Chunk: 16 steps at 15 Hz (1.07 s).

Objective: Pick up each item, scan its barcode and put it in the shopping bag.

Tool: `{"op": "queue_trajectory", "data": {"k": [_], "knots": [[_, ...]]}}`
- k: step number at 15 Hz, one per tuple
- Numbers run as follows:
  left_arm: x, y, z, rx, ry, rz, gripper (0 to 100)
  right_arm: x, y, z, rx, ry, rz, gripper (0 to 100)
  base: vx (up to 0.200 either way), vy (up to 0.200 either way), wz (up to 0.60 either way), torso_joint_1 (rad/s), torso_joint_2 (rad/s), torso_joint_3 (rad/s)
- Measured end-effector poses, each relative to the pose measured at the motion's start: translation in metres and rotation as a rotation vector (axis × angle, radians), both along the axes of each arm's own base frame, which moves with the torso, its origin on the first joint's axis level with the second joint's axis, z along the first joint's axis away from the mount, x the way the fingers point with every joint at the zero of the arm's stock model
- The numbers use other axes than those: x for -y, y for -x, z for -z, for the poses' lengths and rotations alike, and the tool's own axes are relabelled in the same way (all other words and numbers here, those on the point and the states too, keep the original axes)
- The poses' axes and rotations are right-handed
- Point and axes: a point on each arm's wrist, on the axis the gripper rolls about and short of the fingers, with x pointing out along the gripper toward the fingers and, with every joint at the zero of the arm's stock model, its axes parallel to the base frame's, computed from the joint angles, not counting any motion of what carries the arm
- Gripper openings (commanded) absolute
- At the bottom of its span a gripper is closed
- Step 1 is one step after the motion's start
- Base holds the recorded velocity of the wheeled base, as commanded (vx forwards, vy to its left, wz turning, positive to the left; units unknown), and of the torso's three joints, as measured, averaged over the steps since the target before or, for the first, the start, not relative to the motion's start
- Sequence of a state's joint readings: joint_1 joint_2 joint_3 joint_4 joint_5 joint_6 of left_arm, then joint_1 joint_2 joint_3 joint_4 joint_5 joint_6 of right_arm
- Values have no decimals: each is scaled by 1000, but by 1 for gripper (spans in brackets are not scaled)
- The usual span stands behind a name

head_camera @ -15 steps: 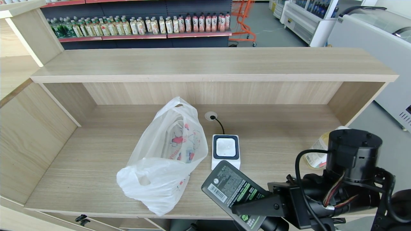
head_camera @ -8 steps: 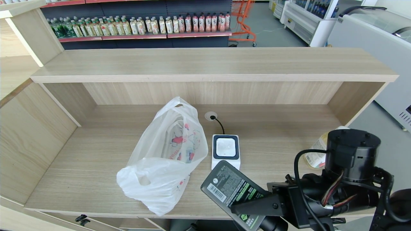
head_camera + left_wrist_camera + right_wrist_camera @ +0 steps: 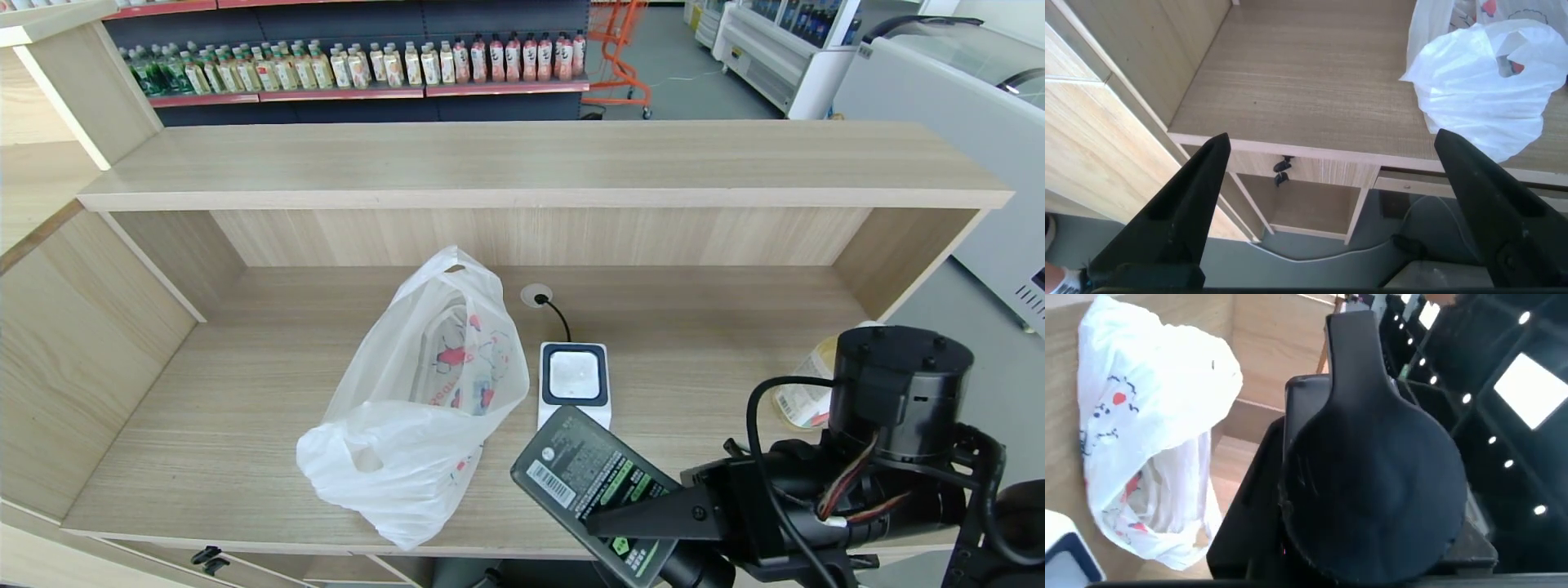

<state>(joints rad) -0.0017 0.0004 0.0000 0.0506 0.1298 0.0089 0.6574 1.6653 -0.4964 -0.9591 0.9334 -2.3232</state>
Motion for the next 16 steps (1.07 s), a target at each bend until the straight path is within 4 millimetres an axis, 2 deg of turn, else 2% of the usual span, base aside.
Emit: {"op": "queue_trajectory", "data": {"k": [2, 4, 7, 9, 11, 13, 15, 16], "knots": [[0, 0, 0, 0, 0, 0, 100, 2, 0, -7, -240, -8, 111, 0, 0, 0, 0, 0, 0, 0], [0, 0, 0, 0, 0, 0, 100, 10, 4, -16, -489, -62, 300, 0, 0, 0, 0, 0, 0, 0], [0, 0, 0, 0, 0, 0, 100, 37, 23, -34, -900, -218, 417, 0, 0, 0, 0, 0, 0, 0], [0, 0, 0, 0, 0, 0, 100, 57, 24, -45, -1223, -360, 472, 0, 0, 0, 0, 0, 0, 0], [0, 0, 0, 0, 0, 0, 100, 73, 14, -56, -1596, -604, 586, 0, 0, 0, 0, 0, 0, 0], [0, 0, 0, 0, 0, 0, 100, 77, 1, -62, -2017, -863, 659, 0, 0, 0, 0, 0, 0, 0], [0, 0, 0, 0, 0, 0, 100, 67, -15, -66, -2396, -1088, 679, 0, 0, 0, 0, 0, 0, 0], [0, 0, 0, 0, 0, 0, 100, 57, -24, -65, -2479, -1153, 708, 0, 0, 0, 0, 0, 0, 0]]}}
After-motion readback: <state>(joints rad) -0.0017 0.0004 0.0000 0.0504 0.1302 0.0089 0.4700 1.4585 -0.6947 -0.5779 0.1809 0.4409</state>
